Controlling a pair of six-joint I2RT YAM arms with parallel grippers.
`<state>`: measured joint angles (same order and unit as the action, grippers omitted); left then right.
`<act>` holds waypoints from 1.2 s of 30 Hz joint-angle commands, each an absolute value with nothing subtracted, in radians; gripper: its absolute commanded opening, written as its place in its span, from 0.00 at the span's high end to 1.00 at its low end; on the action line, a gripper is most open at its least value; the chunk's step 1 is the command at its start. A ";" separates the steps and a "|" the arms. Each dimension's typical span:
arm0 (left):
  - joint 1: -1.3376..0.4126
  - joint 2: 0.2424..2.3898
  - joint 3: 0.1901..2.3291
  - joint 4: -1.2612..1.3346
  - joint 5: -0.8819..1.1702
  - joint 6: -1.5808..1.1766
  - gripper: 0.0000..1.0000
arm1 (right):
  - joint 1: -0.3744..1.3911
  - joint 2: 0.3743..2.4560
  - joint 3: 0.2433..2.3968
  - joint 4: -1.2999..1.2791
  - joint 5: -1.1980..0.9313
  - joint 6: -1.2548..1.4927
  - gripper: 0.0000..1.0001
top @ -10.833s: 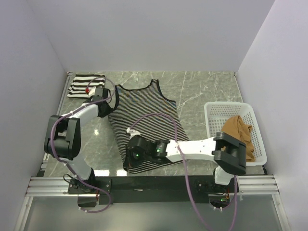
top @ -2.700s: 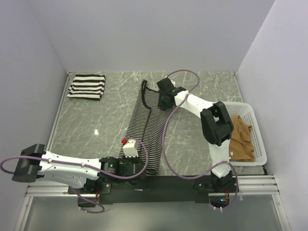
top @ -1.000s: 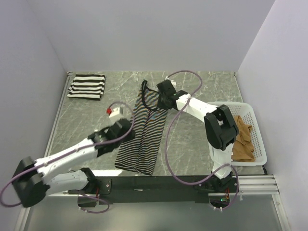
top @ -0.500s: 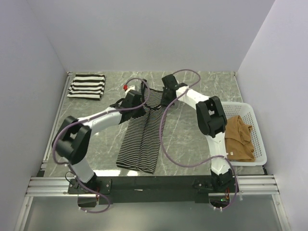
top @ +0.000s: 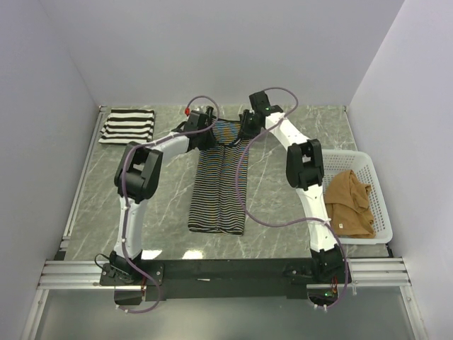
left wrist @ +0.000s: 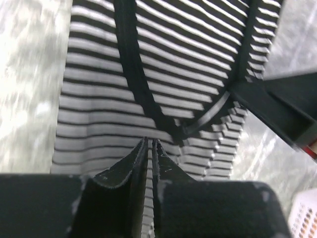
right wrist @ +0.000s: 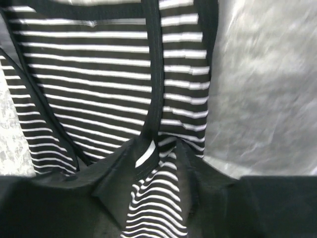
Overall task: Fold and stack the tank tops
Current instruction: Fold the tank top
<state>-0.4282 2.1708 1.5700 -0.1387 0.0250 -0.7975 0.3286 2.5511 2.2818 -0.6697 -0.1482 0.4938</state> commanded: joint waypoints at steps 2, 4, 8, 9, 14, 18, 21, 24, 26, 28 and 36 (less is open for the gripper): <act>-0.408 2.247 1.683 -0.094 0.139 -0.782 0.80 | 0.299 2.530 2.286 -0.568 -0.245 0.427 0.52; -0.405 2.263 1.706 -0.057 0.164 -0.775 0.73 | 0.296 2.511 2.302 -0.543 -0.278 0.410 0.47; -0.399 2.258 1.746 -0.040 0.216 -0.758 0.68 | 0.296 2.395 2.257 -0.538 -0.261 0.410 0.42; -0.399 2.209 1.729 -0.029 0.213 -0.753 0.66 | 0.299 2.351 2.162 -0.502 -0.244 0.425 0.41; -0.399 1.895 1.478 0.040 0.143 -0.758 0.59 | 0.321 2.007 1.832 -0.442 -0.125 0.479 0.39; -0.410 1.648 1.234 0.003 0.064 -0.820 0.69 | 0.377 1.748 1.404 -0.373 -0.032 0.521 0.42; -0.495 1.467 1.044 -0.026 0.005 -0.833 0.73 | 0.457 1.562 1.123 -0.296 -0.009 0.567 0.48; -0.622 1.318 0.904 -0.101 -0.122 -0.848 0.78 | 0.581 1.392 0.929 -0.265 0.064 0.623 0.50; -0.687 1.205 0.792 -0.142 -0.226 -0.905 0.78 | 0.645 1.341 0.847 -0.232 0.097 0.659 0.49; -0.779 1.119 0.701 -0.156 -0.294 -0.957 0.72 | 0.704 1.287 0.735 -0.201 0.094 0.716 0.48; -0.859 0.729 0.313 -0.141 -0.341 -1.127 0.55 | 0.857 1.207 0.546 -0.147 0.144 0.873 0.47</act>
